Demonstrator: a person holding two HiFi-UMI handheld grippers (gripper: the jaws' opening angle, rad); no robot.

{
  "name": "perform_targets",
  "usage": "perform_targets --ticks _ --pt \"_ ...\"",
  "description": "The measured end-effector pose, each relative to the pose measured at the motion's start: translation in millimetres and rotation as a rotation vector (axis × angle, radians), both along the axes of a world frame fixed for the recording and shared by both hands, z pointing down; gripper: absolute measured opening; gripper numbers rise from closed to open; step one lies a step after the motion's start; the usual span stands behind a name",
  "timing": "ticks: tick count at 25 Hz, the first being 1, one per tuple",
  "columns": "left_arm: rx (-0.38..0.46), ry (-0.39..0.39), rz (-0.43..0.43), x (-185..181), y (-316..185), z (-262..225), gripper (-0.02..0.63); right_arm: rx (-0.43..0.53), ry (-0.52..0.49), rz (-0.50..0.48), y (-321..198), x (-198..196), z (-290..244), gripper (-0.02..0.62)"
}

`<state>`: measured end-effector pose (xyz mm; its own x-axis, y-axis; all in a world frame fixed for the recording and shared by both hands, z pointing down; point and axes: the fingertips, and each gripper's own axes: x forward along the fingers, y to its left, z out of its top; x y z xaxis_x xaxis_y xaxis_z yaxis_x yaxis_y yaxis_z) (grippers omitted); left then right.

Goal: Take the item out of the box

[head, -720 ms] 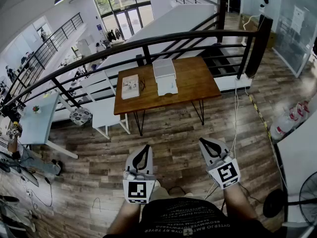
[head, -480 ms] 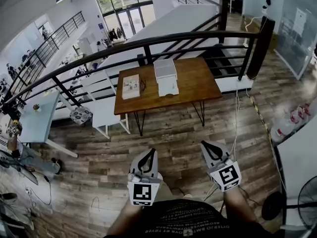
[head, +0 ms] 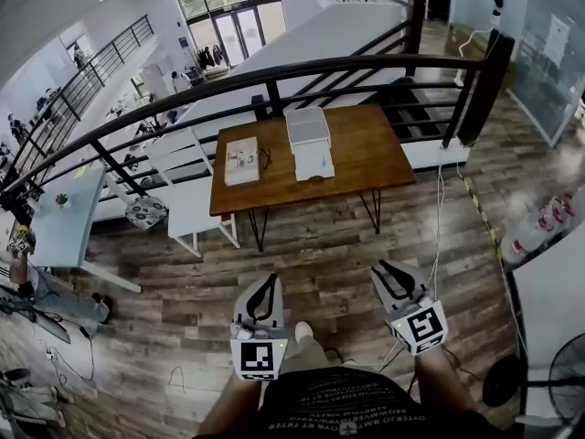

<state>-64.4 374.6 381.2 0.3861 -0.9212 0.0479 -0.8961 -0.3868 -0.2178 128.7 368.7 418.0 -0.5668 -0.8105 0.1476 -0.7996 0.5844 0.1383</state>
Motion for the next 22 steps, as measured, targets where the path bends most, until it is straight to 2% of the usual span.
perform_targets --ticks 4,8,13,22 --pt "-0.004 0.013 0.025 -7 -32 1 0.006 -0.019 0.004 0.008 -29 -10 4 0.097" --pt "-0.003 -0.008 0.047 -17 -68 8 0.006 -0.029 0.013 0.014 -60 -21 9 0.117" --pt "-0.044 0.016 0.071 -20 -107 17 0.006 -0.044 0.013 0.027 -96 -29 11 0.137" --pt "-0.084 0.03 0.111 -37 -165 27 0.006 -0.078 0.014 0.044 -148 -50 17 0.14"
